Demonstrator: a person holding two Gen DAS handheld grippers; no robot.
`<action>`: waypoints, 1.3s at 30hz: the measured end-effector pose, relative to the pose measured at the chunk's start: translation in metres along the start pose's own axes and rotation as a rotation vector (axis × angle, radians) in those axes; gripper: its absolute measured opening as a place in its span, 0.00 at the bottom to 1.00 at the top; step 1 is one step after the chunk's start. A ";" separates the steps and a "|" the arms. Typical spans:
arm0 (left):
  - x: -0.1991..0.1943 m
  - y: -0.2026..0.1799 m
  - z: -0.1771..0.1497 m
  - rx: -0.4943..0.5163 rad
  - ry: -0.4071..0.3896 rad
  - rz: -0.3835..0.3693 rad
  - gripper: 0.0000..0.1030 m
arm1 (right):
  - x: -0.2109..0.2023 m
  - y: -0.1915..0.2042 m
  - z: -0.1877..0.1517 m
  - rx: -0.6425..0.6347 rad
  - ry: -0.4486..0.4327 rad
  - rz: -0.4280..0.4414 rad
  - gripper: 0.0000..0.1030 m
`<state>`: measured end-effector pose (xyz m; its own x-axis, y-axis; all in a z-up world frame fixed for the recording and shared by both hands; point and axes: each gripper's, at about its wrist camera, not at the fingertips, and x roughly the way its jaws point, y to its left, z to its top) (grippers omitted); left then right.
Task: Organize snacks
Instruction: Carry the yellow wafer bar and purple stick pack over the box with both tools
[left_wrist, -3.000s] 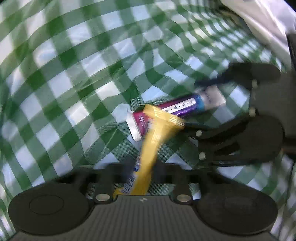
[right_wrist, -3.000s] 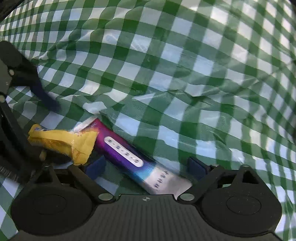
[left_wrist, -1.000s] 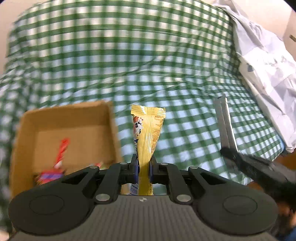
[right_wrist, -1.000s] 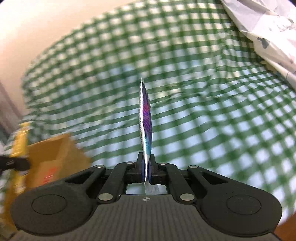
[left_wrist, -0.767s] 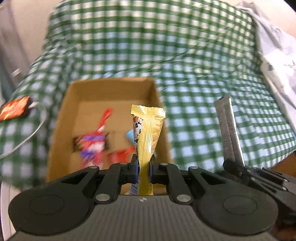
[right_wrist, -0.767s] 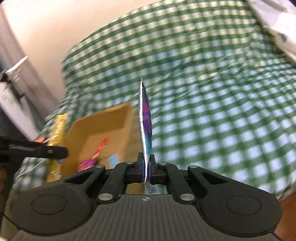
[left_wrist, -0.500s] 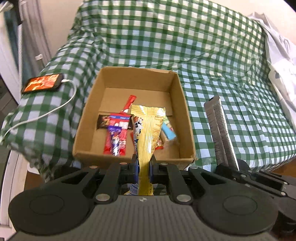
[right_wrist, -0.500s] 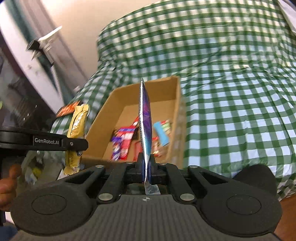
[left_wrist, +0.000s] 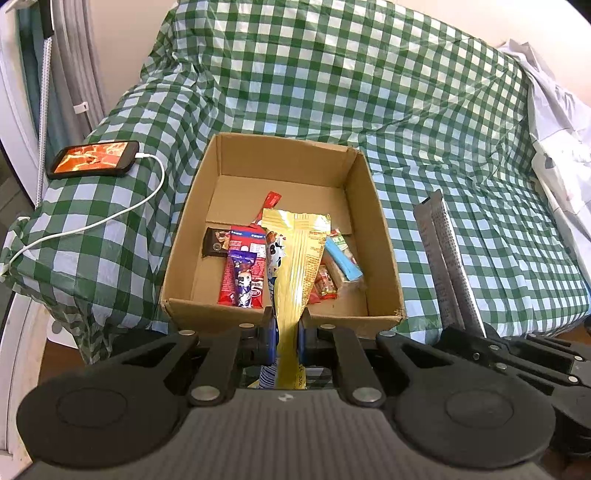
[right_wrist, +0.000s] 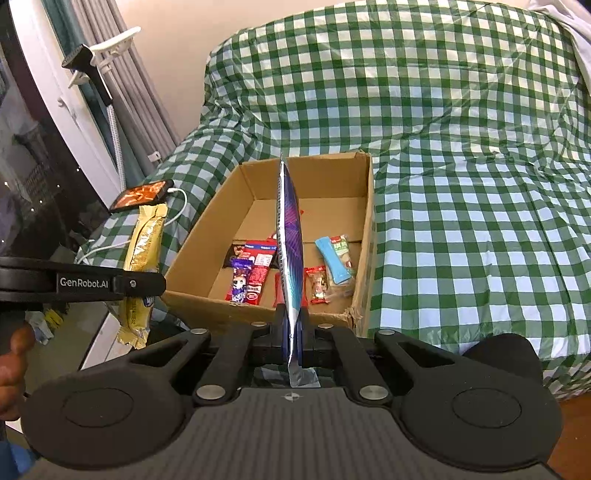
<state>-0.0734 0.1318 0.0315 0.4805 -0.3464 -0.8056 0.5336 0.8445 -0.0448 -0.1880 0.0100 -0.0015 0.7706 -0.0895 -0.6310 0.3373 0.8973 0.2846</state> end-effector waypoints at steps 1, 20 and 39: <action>0.003 0.002 0.001 -0.001 0.004 0.001 0.11 | 0.002 0.000 0.002 -0.002 0.005 -0.002 0.04; 0.053 0.019 0.034 -0.039 0.073 0.029 0.11 | 0.055 -0.006 0.026 -0.008 0.106 -0.006 0.04; 0.116 0.035 0.075 -0.059 0.131 0.065 0.11 | 0.121 -0.008 0.058 0.007 0.184 -0.002 0.04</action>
<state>0.0532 0.0902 -0.0196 0.4156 -0.2375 -0.8780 0.4605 0.8874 -0.0221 -0.0659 -0.0326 -0.0384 0.6580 -0.0104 -0.7530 0.3432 0.8942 0.2875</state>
